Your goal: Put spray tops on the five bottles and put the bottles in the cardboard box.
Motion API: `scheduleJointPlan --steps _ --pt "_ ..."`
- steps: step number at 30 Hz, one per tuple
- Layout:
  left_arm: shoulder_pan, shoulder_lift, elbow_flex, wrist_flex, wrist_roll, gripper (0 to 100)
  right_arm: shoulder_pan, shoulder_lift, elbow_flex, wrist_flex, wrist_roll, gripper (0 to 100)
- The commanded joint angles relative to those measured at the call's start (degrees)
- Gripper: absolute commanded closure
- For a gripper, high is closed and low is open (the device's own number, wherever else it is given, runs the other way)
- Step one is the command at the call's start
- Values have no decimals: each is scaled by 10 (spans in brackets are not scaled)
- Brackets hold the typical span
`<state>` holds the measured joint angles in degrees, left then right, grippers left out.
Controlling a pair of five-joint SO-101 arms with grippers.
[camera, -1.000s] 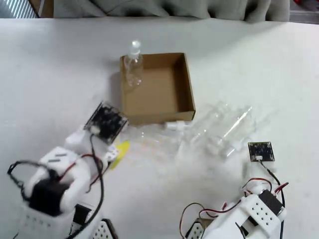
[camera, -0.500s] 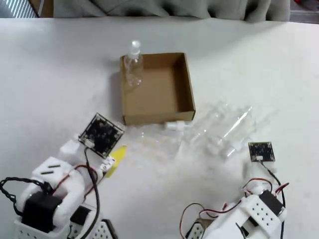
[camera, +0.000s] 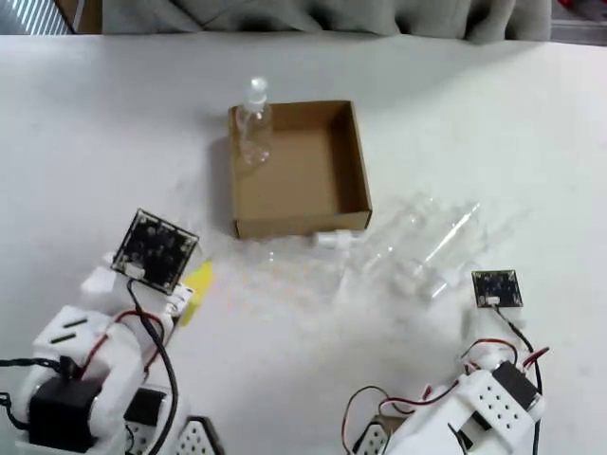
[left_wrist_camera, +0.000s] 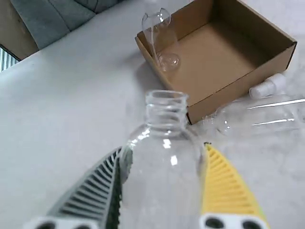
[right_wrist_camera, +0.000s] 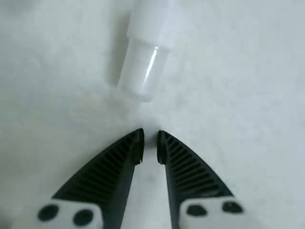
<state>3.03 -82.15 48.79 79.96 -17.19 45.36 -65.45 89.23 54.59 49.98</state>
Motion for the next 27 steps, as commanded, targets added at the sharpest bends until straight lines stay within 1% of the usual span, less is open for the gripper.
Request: scheduleJointPlan --steps 1,27 --pt "-7 3 -26 11 -6 980 -2 5 4 -5 6 951" --pt "-2 3 -31 16 -7 980 -2 5 4 -5 6 951"
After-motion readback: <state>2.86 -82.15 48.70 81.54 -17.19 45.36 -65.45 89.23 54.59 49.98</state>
